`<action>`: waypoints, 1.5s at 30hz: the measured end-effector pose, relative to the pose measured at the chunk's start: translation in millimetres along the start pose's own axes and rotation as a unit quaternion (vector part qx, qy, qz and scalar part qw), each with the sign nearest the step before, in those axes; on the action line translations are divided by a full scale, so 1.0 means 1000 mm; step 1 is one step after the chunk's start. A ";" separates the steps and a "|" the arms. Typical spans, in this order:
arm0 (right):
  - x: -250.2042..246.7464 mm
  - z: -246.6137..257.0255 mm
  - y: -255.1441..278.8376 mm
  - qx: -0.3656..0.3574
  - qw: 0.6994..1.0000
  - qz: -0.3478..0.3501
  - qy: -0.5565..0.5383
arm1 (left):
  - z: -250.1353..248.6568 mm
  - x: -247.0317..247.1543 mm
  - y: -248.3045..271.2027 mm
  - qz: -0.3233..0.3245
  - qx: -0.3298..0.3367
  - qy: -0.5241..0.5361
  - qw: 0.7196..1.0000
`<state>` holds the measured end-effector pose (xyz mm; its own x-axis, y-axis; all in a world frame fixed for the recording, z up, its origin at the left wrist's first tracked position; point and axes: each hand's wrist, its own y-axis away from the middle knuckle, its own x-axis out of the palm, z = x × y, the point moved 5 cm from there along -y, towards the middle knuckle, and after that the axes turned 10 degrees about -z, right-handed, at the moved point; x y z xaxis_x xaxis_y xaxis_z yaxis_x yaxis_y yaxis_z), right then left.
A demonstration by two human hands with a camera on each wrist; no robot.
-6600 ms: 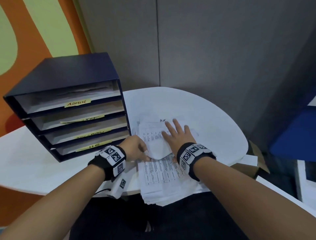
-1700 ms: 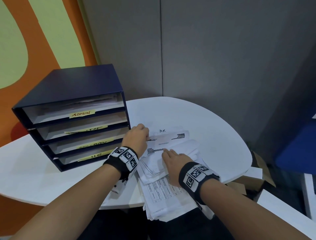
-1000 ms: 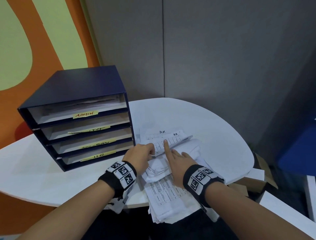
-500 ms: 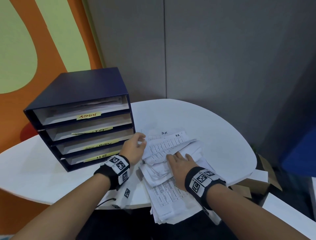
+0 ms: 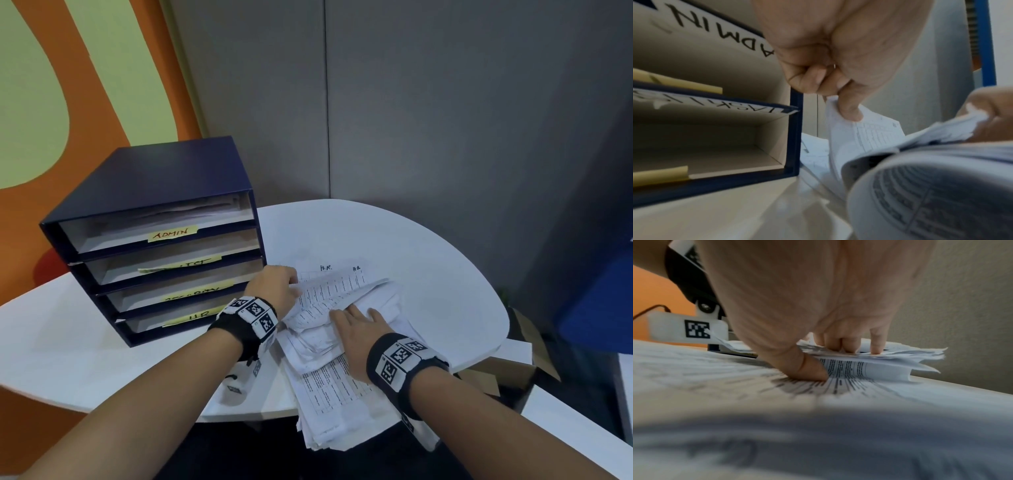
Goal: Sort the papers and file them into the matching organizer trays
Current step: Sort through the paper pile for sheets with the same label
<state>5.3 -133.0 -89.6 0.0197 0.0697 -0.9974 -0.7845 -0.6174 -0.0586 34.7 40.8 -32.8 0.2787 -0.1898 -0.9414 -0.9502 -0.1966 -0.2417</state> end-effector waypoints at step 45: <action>-0.006 0.007 0.002 -0.016 0.992 -0.122 0.019 | -0.008 0.003 0.001 0.023 0.046 0.013 0.999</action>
<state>-1.2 -128.9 -83.5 0.2294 0.1909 -0.9544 -0.7339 -0.6101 -0.2984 35.7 32.4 -34.2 0.2366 -0.2209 -0.9461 -0.9706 -0.0980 -0.2199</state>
